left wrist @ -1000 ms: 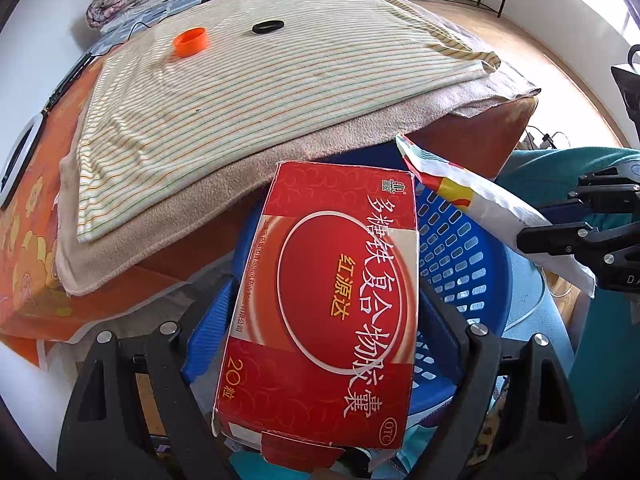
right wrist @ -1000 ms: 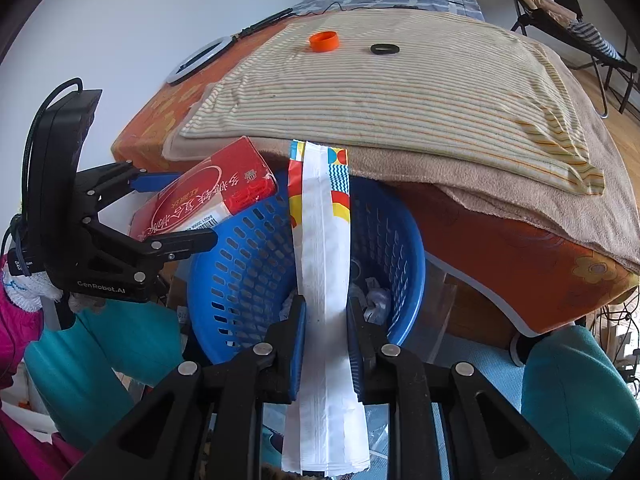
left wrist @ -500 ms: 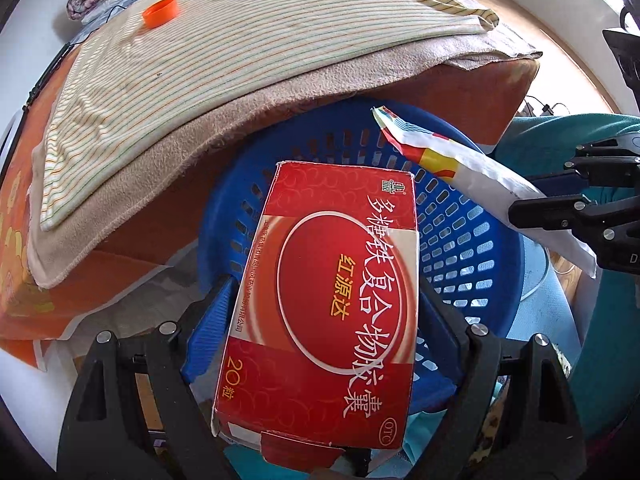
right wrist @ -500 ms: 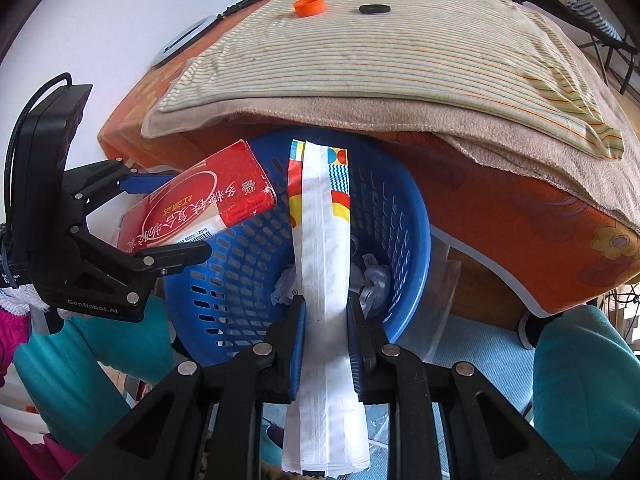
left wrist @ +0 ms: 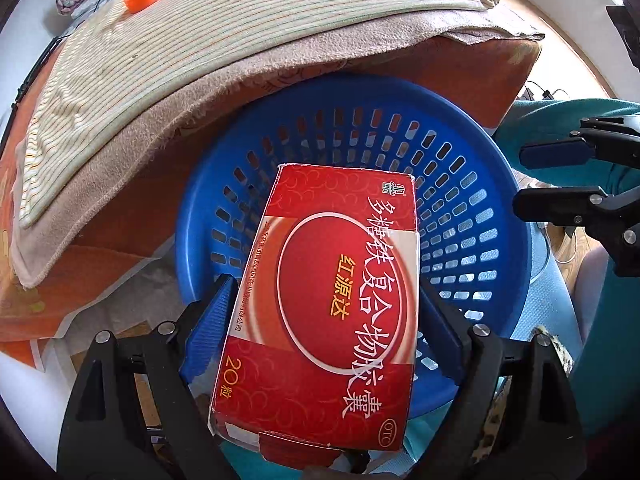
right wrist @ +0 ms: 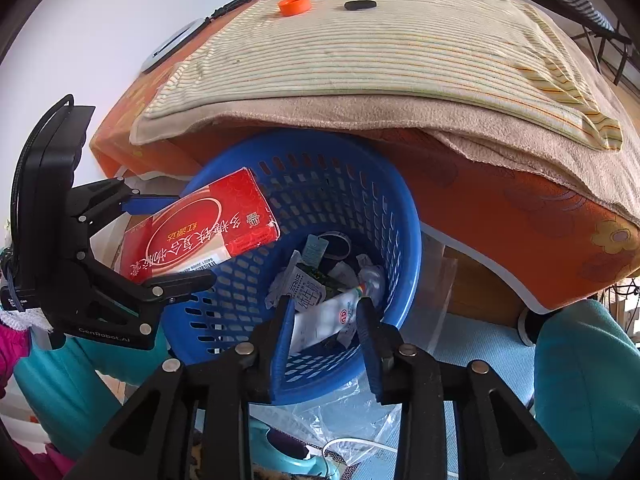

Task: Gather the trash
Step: 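Carry red box and paper bag to the blue basket and release both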

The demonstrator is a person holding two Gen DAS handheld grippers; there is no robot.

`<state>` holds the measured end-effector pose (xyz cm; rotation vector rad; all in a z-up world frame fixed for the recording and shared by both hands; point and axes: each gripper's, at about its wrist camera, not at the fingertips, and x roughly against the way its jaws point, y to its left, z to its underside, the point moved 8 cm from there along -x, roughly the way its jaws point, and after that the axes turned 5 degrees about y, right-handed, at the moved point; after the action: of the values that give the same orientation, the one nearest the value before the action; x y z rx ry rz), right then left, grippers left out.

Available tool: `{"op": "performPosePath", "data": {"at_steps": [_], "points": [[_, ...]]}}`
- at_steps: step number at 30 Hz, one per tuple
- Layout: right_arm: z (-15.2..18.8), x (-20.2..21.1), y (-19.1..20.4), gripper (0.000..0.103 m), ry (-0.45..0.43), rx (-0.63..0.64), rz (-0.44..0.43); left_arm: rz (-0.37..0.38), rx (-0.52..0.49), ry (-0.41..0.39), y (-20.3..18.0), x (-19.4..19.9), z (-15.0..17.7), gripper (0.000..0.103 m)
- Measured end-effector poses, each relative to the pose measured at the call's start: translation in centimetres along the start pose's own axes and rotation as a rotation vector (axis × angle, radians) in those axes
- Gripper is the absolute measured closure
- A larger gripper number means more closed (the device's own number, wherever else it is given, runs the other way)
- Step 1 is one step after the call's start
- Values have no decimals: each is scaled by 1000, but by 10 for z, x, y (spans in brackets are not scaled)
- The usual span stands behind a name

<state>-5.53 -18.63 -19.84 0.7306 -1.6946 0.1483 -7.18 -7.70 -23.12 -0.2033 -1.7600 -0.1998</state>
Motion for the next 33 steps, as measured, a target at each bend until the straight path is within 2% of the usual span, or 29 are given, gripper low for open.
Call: {"op": "performPosePath", "data": {"at_steps": [1,3,9,26,33], "points": [[0,0,-1,56,-1,-2,3,2,1,3,1,0,1,14],[-1,1,-1,50,-6,-1,11,12,5,10,2,-2,1,13],[-3,1,-2,39,-14,-2,33,33,14,14,2,-4,0,13],[-24,11,0,38,-70,-63,-68,55,-43,-88,-17,33,-11,13],[-35,9,5,38,-75,-63,-76,65,-55,-126,-19,48,-18,13]]}}
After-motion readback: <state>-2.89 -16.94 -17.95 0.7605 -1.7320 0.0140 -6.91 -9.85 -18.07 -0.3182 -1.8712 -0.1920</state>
